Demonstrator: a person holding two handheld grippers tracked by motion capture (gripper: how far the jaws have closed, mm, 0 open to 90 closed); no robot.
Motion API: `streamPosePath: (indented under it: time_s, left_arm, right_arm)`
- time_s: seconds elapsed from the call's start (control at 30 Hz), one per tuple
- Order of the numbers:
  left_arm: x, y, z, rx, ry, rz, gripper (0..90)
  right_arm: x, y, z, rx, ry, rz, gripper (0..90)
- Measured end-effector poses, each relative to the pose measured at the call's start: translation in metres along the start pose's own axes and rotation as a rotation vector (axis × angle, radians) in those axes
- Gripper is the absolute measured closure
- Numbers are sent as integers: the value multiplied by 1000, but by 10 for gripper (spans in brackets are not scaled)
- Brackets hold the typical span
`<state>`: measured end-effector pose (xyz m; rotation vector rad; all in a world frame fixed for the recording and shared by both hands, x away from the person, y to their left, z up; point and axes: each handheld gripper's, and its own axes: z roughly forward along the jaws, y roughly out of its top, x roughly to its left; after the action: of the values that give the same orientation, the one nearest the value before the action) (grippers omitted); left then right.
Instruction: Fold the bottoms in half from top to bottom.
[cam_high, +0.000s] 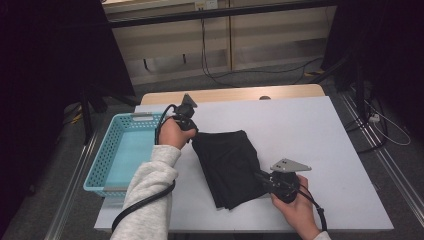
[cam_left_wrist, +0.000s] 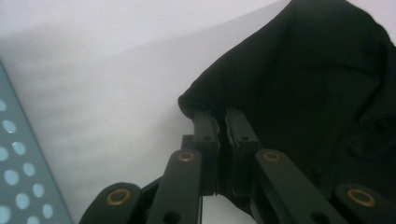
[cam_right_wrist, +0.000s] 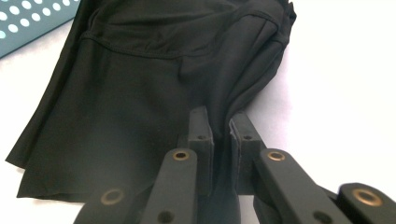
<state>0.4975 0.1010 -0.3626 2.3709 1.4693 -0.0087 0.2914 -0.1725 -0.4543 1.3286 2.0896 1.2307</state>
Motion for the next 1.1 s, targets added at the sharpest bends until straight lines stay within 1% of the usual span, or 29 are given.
streamPosePath:
  time_s: [0.07, 0.1, 0.17, 0.27, 0.47, 0.5, 0.6, 0.73, 0.77, 0.9, 1.0, 1.03, 1.1]
  left_arm:
    - [1, 1, -3, 1, 4, -2, 847]
    - [1, 1, -5, -1, 5, -3, 847]
    - [1, 2, -10, 1, 8, 7, 848]
    - [1, 4, -15, 4, 17, 11, 848]
    - [-1, 9, -18, 36, 30, 17, 848]
    - [-1, 10, -19, 40, 28, 18, 848]
    - [-1, 11, -22, 42, 39, 20, 848]
    - [-1, 14, -26, 58, 45, 25, 848]
    - [0, 14, -27, 54, 43, 26, 849]
    - [1, 15, -32, 63, 52, 31, 849]
    - [2, 16, -37, 56, 57, 31, 849]
    - [3, 17, -39, 67, 60, 34, 849]
    - [5, 17, -40, 71, 58, 33, 850]
  right_arm:
    - [2, 1, 1, -9, 0, -7, 818]
    - [3, 1, 2, -5, 2, -9, 819]
    - [5, 2, 3, -8, 4, -13, 819]
    - [8, 4, 3, -18, 8, -14, 819]
    - [12, 9, 2, -33, 14, -20, 819]
    - [12, 10, 2, -32, 15, -20, 818]
    - [14, 11, 1, -36, 18, -23, 818]
    - [16, 13, 1, -45, 22, -25, 819]
    - [17, 13, 0, -49, 21, -22, 819]
    - [18, 16, 0, -58, 27, -22, 818]
    - [20, 17, -1, -67, 33, -21, 818]
    - [20, 18, -1, -68, 36, -23, 818]
    - [21, 18, -2, -72, 39, -24, 818]
